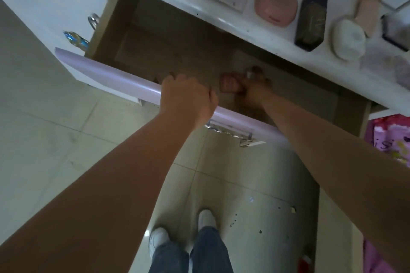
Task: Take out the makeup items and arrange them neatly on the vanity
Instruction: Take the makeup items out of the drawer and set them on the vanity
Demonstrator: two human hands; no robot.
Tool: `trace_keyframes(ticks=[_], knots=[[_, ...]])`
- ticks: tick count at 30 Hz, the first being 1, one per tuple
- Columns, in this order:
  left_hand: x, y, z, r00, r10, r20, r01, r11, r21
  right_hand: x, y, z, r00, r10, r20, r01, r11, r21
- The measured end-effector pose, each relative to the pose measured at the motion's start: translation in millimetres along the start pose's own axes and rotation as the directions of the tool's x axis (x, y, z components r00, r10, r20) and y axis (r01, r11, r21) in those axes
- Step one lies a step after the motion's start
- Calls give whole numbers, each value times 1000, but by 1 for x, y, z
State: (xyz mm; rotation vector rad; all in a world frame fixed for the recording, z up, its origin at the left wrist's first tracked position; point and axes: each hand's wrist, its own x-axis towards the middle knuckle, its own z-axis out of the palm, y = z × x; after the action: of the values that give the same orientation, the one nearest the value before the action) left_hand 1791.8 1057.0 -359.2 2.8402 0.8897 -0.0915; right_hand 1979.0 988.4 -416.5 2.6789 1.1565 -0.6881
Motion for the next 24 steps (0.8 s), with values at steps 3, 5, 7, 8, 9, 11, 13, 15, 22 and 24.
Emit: trace_keyframes(ticks=[3, 5, 7, 8, 9, 11, 13, 15, 22, 24], knots=[[-2, 1, -6, 998, -1, 59, 0, 1000, 6, -6, 5, 4, 998, 2, -70, 6, 992, 124], [4, 5, -10, 985, -61, 159, 59, 998, 20, -8, 13, 2, 992, -66, -104, 67, 998, 5], [16, 8, -18, 938, -177, 298, 192, 981, -21, -10, 21, -3, 998, -48, -34, 50, 998, 41], [23, 9, -21, 912, -213, 351, 243, 969, -44, -9, 26, -4, 999, -52, -1, 52, 998, 20], [29, 12, -24, 895, -216, 390, 258, 964, -59, -9, 30, -5, 998, -70, -6, 70, 997, -15], [42, 23, -20, 883, -168, 438, 213, 976, -56, -9, 39, -6, 995, -95, 39, 97, 995, -31], [52, 38, -6, 890, -135, 435, 175, 983, -52, -10, 44, -8, 992, -101, 73, 100, 995, 18], [64, 50, 13, 904, -99, 415, 131, 990, -51, -14, 49, -7, 989, -107, 102, 101, 993, 58], [95, 63, 34, 904, -26, 426, -30, 992, 124, -41, 70, -2, 987, -142, 76, 127, 976, 177], [97, 67, 32, 901, 14, 433, -96, 981, 168, -42, 74, -1, 991, -80, 104, 65, 989, 135]])
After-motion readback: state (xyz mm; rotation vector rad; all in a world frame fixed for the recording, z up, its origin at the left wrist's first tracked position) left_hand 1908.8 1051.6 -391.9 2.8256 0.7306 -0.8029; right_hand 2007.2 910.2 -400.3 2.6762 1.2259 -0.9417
